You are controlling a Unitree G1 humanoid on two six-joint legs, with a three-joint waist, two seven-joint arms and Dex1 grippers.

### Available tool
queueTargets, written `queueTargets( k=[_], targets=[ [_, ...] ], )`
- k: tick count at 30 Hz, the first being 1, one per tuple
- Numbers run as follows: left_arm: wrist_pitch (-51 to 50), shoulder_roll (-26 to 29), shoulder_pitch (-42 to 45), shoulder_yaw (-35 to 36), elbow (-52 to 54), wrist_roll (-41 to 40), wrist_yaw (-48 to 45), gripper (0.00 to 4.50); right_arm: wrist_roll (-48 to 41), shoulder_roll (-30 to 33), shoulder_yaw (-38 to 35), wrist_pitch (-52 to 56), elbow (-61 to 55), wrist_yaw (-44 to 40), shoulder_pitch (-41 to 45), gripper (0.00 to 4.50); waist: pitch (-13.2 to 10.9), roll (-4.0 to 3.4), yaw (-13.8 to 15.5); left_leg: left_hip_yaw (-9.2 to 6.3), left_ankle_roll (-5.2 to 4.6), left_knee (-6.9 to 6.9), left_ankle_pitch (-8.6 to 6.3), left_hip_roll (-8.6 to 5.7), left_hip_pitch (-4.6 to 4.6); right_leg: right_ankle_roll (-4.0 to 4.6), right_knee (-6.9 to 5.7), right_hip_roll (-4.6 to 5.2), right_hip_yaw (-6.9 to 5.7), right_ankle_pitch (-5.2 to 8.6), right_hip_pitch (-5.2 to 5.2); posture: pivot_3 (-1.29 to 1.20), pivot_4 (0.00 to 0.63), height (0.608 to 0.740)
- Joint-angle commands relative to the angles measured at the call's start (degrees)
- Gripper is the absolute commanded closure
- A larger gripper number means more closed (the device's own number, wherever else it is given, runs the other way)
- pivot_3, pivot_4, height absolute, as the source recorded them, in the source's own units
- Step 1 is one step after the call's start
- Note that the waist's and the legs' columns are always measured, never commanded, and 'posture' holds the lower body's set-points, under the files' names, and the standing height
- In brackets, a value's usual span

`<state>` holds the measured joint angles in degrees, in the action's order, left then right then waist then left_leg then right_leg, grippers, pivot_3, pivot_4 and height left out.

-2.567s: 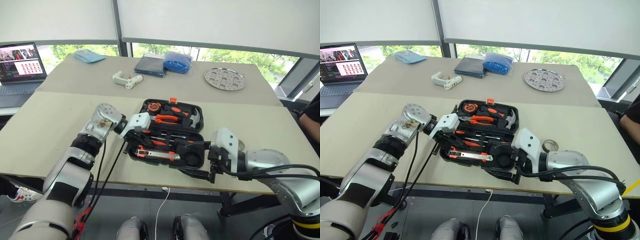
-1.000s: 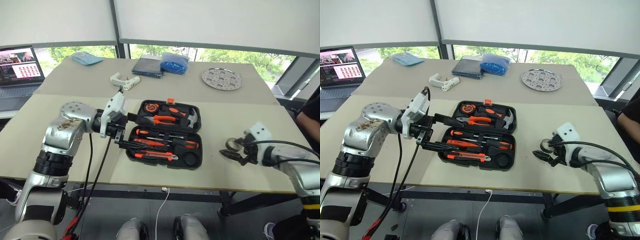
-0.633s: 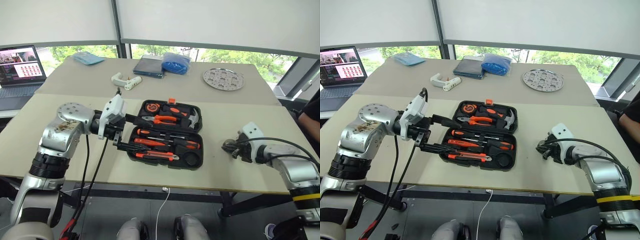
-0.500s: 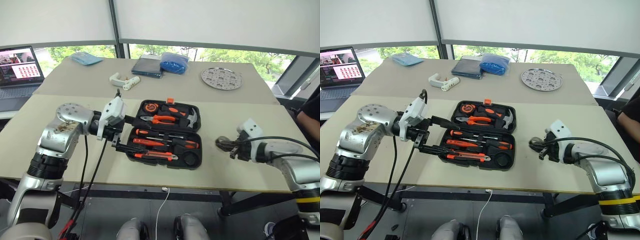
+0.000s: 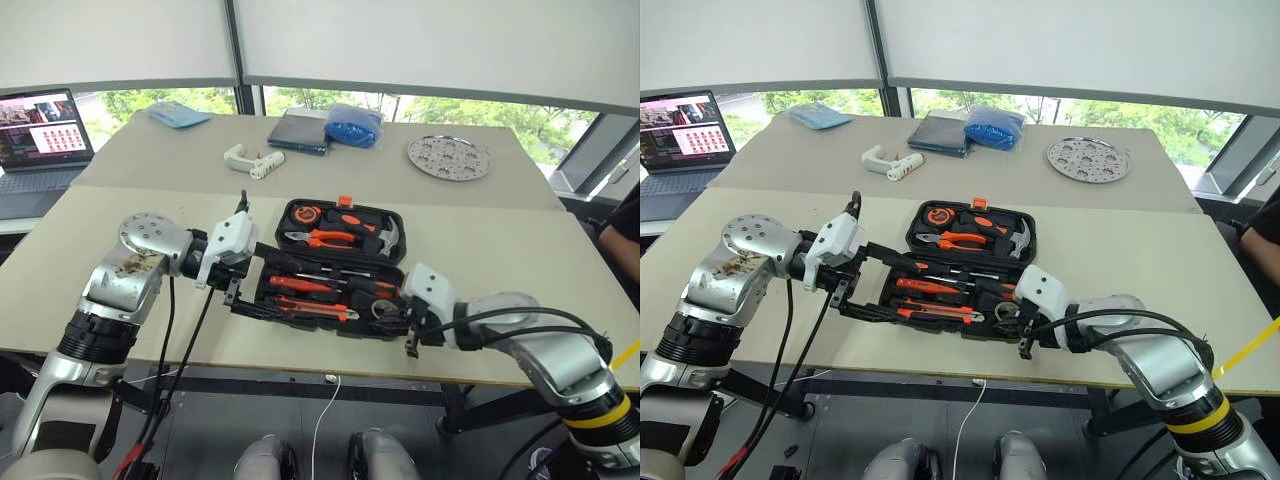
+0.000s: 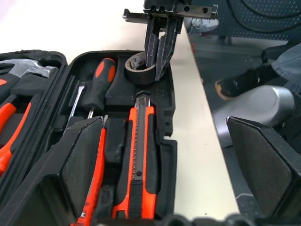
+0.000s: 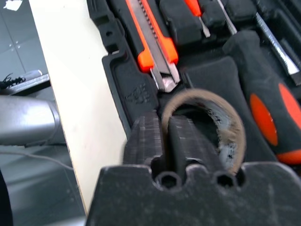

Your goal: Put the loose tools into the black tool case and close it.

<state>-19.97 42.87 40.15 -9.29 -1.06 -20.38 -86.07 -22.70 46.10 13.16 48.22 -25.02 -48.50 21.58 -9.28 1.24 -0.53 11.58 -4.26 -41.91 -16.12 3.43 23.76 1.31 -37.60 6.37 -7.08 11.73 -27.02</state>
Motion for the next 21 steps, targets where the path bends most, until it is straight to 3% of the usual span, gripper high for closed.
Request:
queueTargets(
  k=[1, 3, 8, 11, 14, 16, 17, 21],
  targets=[
    [0.83, 0.43, -0.36, 0.84, 0.38, -0.07, 0.54, 0.00, -3.13, 1.60, -1.62, 2.18, -3.86, -2.83, -0.17, 2.56, 0.00, 0.00, -0.02, 0.00, 0.00, 0.00, 0.00, 0.00, 0.00, 0.00, 0.00, 0.00, 0.00, 0.00, 0.00, 0.00, 0.150, 0.718],
    [0.87, 0.70, -0.68, 0.94, 0.05, 0.22, 0.89, 0.00, -5.44, 2.20, -3.37, 2.90, -5.20, -4.17, -0.19, 1.85, 0.00, 0.00, -0.03, 0.00, 0.00, 0.01, 0.00, 0.00, -0.01, 0.00, 0.01, -0.02, 0.00, 0.01, 0.00, 0.00, 0.150, 0.718],
    [-0.06, 1.47, -1.36, 3.17, -4.88, 1.87, 5.41, 0.00, -7.37, 2.31, -9.77, 3.93, -1.70, -2.57, 1.69, 1.85, 0.00, 0.00, -0.10, -0.01, 0.00, -0.01, 0.00, 0.00, -0.01, -0.01, 0.00, -0.01, 0.01, 0.00, 0.01, 0.00, 0.150, 0.718],
    [0.67, 1.86, -1.78, 5.38, -9.47, 2.61, 8.51, 0.00, -7.92, 1.87, -13.42, 4.17, 1.78, -1.07, 2.43, 2.55, 0.00, 0.00, -0.16, -0.01, 0.00, 0.00, 0.00, 0.00, -0.04, 0.00, -0.03, -0.01, 0.01, -0.01, 0.01, 0.00, 0.150, 0.718],
    [3.24, 1.68, -2.35, 8.54, -16.62, 4.40, 14.62, 0.75, -5.52, 3.37, -15.02, 0.55, 6.46, -1.18, 1.75, 3.60, 0.00, 0.00, -0.14, -0.01, 0.00, 0.01, 0.00, 0.01, -0.03, 0.01, -0.03, -0.01, -0.01, -0.02, 0.00, 0.00, 0.150, 0.718],
    [4.87, 1.88, -3.22, 9.29, -19.59, 5.47, 16.66, 1.53, -3.98, 3.53, -15.47, -1.40, 9.61, -0.58, 1.68, 4.31, 0.00, 0.00, -0.14, 0.00, 0.00, 0.02, 0.00, 0.01, -0.02, 0.02, -0.01, 0.00, 0.00, -0.02, 0.00, 0.00, 0.150, 0.718],
    [6.52, 1.71, -3.60, 8.87, -21.48, 6.89, 17.75, 1.93, -2.40, 3.25, -15.03, -3.50, 12.34, -0.20, 1.65, 4.50, 0.00, 0.00, -0.15, 0.00, 0.00, 0.02, 0.00, 0.01, -0.02, 0.02, 0.00, 0.00, 0.00, -0.01, 0.00, 0.00, 0.150, 0.718],
    [10.11, -1.18, -2.64, 6.30, -26.03, 10.30, 19.69, 3.41, 3.48, 1.67, -11.53, -12.27, 19.94, -0.38, 1.83, 4.50, 0.00, 0.01, 0.13, 0.02, 0.00, 0.02, 0.00, -0.05, 0.01, 0.01, 0.00, 0.04, -0.04, -0.01, 0.00, 0.00, 0.150, 0.718]
  ],
)
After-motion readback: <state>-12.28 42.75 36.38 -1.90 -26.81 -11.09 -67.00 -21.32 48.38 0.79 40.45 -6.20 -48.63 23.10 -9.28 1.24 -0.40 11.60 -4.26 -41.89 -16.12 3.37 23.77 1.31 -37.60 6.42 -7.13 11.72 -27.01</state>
